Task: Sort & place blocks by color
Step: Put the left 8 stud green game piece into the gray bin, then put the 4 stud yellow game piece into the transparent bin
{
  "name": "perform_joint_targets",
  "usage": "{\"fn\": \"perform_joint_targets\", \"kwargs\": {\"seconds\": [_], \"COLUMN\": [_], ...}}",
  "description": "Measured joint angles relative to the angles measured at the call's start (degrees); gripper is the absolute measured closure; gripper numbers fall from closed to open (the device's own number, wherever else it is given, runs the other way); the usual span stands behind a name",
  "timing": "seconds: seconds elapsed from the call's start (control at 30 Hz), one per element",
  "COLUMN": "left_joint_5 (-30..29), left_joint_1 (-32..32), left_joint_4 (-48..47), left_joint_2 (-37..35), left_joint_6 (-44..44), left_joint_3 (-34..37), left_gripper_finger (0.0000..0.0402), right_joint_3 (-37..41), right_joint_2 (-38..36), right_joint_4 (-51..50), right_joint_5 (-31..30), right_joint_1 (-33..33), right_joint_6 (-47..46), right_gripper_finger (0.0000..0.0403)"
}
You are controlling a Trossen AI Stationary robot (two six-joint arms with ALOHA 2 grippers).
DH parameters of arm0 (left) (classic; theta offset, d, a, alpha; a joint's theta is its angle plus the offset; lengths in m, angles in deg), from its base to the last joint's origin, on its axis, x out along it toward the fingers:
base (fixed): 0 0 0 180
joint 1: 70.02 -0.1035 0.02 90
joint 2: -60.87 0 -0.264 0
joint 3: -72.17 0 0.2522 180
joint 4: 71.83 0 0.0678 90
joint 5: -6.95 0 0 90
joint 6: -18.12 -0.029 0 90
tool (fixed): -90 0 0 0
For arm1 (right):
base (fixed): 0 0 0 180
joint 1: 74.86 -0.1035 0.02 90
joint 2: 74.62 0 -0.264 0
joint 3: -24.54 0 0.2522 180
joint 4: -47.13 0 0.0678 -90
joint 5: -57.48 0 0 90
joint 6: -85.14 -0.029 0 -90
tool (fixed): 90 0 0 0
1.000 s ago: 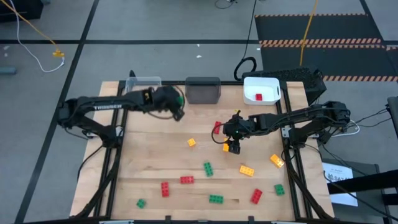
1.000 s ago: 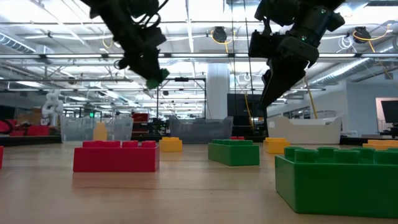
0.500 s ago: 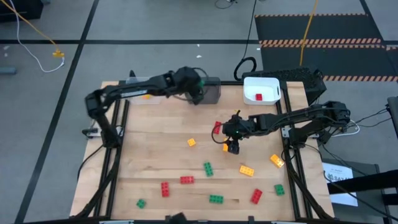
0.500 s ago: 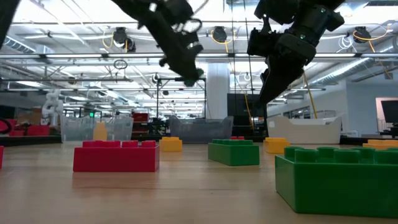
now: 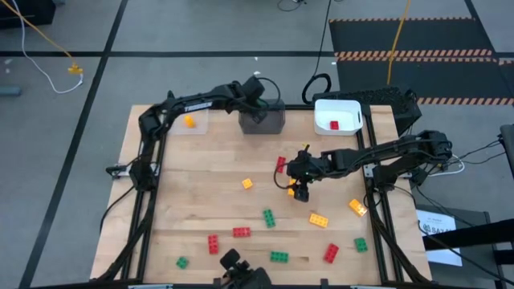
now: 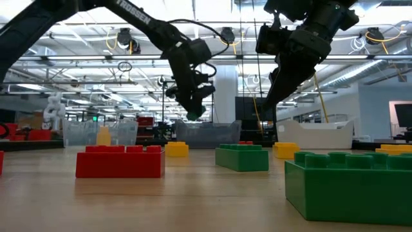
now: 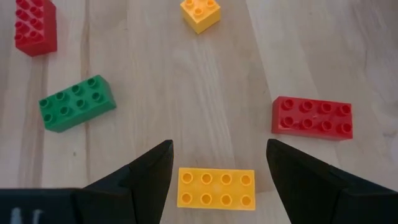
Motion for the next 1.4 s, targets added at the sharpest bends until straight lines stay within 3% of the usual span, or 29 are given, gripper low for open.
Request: {"fn": "perform_joint_targets", "kwargs": {"seconds": [0.3, 0.53, 0.67, 0.9, 1.1, 1.4], "left_joint_5": [0.09, 0.10, 0.16, 1.10, 1.63, 2.13], "left_joint_1": [0.46, 0.86, 0.82, 1.41, 4.65, 17.76], "left_joint_4": [-1.68, -3.74, -3.94, -6.53, -13.41, -20.39], "left_joint_2": [0.56, 0.56, 0.56, -0.19, -7.30, -17.39], "left_joint_6": [1.64, 2.45, 2.44, 0.18, -3.98, -1.69], "left_joint_3": [0.00, 0.00, 0.00, 0.04, 0.07, -0.02], "left_gripper_finger": [0.0258, 0.0133, 0.0099, 0.0106, 0.0125, 0.0145], "right_joint_3": [0.00, 0.00, 0.00, 0.00, 0.00, 0.00], "right_joint_2": [0.02, 0.01, 0.00, 0.01, 0.00, 0.00], "right_joint_4": [0.05, 0.08, 0.08, 0.08, 0.08, -0.49], "right_joint_5": [0.06, 0.06, 0.06, 0.06, -0.05, -0.03], "right_joint_1": [-0.01, -0.01, -0.01, -0.01, -0.01, -0.01], "right_joint_6": [1.41, 1.51, 1.51, 1.51, 1.91, 0.50], "right_gripper_finger": [0.0152, 0.0152, 0.0152, 0.0152, 0.0152, 0.0152]}}
